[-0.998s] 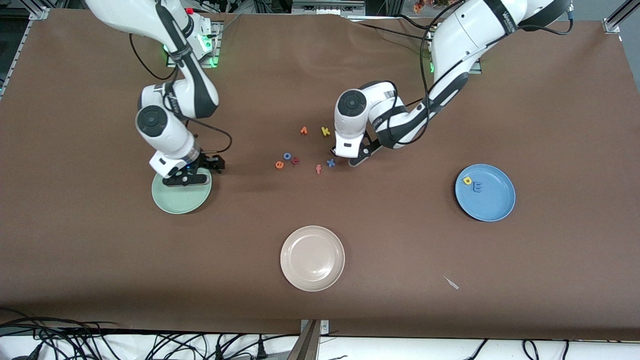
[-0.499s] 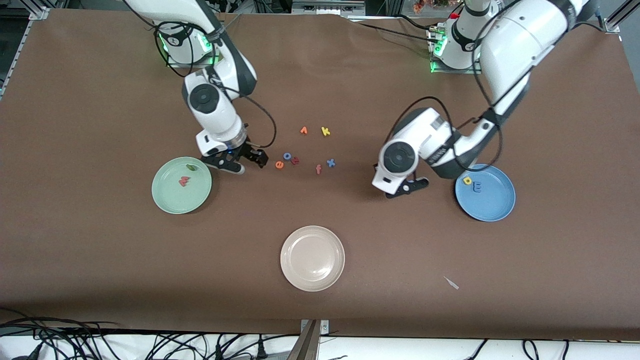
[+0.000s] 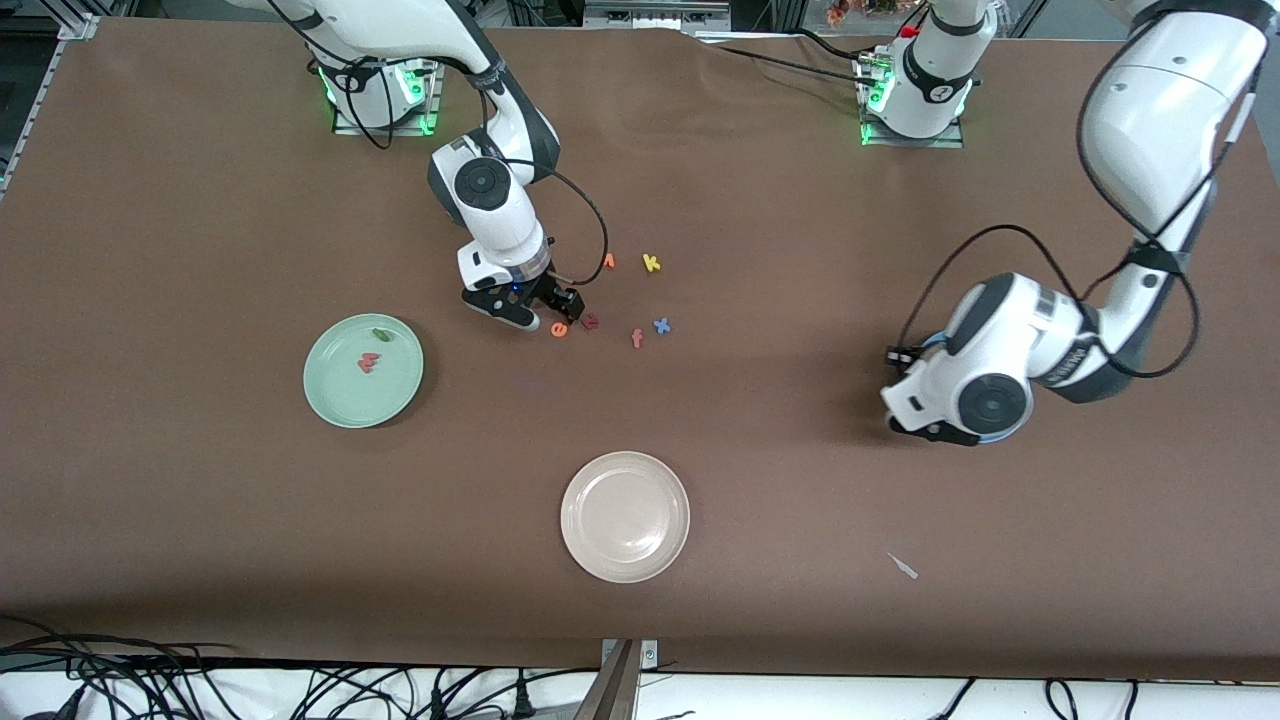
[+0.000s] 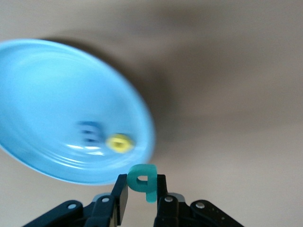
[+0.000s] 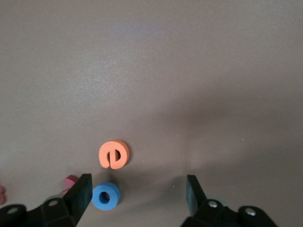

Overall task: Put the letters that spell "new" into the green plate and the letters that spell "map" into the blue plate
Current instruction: 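Place the teal letter on the blue plate with the left gripper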

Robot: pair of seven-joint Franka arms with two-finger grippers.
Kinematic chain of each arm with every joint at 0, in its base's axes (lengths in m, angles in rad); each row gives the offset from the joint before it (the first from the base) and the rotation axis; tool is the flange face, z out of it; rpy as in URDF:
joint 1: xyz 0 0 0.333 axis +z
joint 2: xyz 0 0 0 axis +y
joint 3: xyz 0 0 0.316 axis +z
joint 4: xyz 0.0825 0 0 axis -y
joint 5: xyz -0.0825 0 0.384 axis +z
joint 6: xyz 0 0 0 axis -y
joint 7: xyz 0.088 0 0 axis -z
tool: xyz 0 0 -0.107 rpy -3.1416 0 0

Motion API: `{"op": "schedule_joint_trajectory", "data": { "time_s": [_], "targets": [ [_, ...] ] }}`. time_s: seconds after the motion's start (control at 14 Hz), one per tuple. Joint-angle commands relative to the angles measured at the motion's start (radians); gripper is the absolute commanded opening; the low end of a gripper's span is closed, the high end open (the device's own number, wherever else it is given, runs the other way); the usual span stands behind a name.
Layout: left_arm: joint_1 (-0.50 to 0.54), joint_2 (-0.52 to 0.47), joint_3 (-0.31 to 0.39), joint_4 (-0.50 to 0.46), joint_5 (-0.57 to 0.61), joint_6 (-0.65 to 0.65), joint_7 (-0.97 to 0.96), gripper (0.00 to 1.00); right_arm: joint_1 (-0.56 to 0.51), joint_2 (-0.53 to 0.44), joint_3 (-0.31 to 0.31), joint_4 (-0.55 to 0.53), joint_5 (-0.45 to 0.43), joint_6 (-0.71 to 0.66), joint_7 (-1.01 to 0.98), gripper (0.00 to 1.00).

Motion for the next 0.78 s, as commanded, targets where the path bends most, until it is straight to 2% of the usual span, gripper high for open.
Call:
{"op": "schedule_joint_trajectory", "data": {
  "time_s": [0.0,0.07,0.14,0.21,0.29,0.71],
  "targets": [
    [0.001,0.01,0.049,0.009,0.05,0.045,0.219,0.02,0.046,0.031,-0.034,0.015,0.001,0.025,0.02,0.88],
    [0.001,0.011,0.071,0.007,0.05,0.052,0.277,0.04,0.076,0.037,-0.062,0.019,0.001,0.027,0.02,0.88],
    [0.001,0.013,0.088,0.009,0.051,0.052,0.314,0.26,0.102,0.044,-0.094,0.028,-0.001,0.025,0.019,0.88],
    [0.003,0.013,0.094,0.009,0.05,0.052,0.338,0.75,0.122,0.055,-0.114,0.038,-0.001,0.025,0.019,0.88],
    [0.006,0.011,0.106,0.01,0.039,0.052,0.348,1.0,0.136,0.069,-0.12,0.054,0.001,0.025,0.019,0.88],
    [0.007,-0.001,0.108,0.127,0.024,-0.032,0.333,1.0,0.143,0.097,-0.136,0.081,-0.001,0.022,0.02,0.88]
  ]
}}
